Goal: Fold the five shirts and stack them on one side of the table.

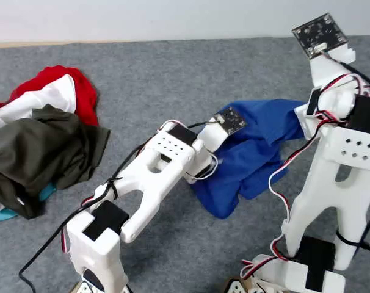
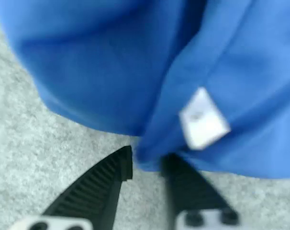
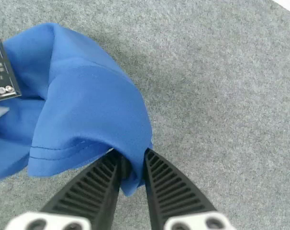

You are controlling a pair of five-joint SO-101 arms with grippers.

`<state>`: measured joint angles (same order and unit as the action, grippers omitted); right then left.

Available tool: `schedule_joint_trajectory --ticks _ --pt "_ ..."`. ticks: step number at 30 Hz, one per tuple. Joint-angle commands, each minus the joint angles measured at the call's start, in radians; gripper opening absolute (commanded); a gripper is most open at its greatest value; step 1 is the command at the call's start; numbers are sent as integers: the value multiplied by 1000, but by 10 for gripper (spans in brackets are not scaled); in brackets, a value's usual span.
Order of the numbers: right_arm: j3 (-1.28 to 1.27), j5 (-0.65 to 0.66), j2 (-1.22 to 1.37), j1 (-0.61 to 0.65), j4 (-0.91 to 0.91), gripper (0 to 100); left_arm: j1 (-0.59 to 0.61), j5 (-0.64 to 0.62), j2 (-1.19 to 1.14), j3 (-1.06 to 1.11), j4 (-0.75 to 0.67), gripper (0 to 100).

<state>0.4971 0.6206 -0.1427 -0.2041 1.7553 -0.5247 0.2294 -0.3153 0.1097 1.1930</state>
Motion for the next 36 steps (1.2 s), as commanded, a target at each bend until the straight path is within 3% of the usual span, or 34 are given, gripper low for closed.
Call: schedule_joint_trajectory --ticks 1,9,18,25,36 --pt "9 5 -18 -13 39 9 -8 12 9 -56 46 5" --pt "12 9 -82 -10 31 9 41 5 233 -64 126 5" --pt "12 3 -249 -15 -41 9 288 -141 615 -111 112 5" --pt "12 3 -377 -56 -159 9 422 -137 784 -159 -20 5" --pt "12 11 -535 -133 -361 9 419 -107 1045 -168 -186 5"
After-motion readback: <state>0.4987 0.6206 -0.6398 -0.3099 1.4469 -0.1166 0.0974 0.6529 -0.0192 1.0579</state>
